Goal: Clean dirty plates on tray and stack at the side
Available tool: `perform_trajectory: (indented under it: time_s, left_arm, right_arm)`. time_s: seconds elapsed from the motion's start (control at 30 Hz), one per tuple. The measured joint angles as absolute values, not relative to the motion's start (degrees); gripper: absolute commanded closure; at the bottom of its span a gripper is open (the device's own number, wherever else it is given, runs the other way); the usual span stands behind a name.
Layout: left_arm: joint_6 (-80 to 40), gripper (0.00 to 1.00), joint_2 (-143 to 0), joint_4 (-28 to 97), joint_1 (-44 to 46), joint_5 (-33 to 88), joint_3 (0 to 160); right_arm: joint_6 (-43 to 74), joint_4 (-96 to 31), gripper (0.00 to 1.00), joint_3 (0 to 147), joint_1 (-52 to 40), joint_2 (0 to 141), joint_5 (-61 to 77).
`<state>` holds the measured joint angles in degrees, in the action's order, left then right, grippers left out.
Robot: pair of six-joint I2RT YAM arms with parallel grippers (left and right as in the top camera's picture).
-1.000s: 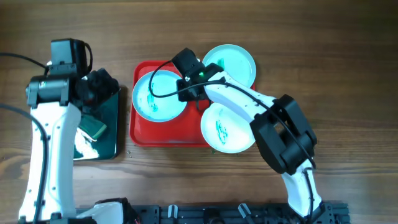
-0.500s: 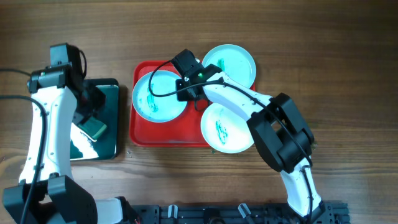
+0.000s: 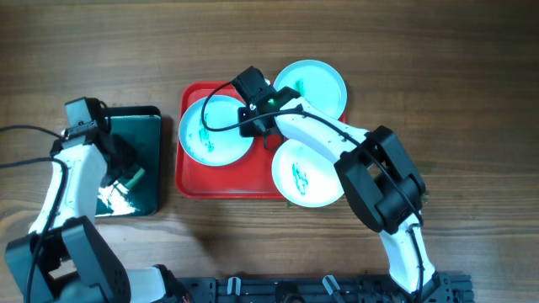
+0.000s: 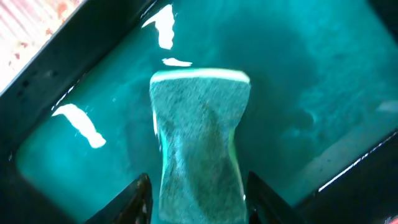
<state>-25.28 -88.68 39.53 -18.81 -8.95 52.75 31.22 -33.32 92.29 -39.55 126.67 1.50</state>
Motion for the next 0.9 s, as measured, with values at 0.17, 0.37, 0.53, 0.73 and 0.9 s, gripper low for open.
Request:
perform_trajectory:
  time_s: [0.17, 0.37, 0.53, 0.73, 0.9]
  left_arm:
    - [-23.07, 0.55, -88.68, 36.84, -18.81, -8.93, 52.31]
    - [-22.17, 0.7, -90.72, 34.37, -18.81, -8.29, 51.99]
    - [-21.91, 0.68, -96.31, 34.41, -18.81, -7.68, 51.96]
    - [-21.76, 0.96, -98.02, 34.24, -18.83, -9.15, 52.12]
    - [-21.69, 0.96, -98.04, 36.03, -18.94, -8.78, 53.01]
  right_arm:
    - [31.22, -33.32, 0.96, 92.29, -39.55, 126.67, 1.5]
    - [31.2, -33.32, 0.96, 92.29, -39.55, 126.67, 1.5]
    - [31.16, -33.32, 0.96, 92.29, -39.55, 126.67, 1.5]
    - [30.57, -33.32, 0.96, 92.29, -39.55, 126.67, 1.5]
    - [30.3, -33.32, 0.96, 92.29, -39.55, 126.67, 1.69]
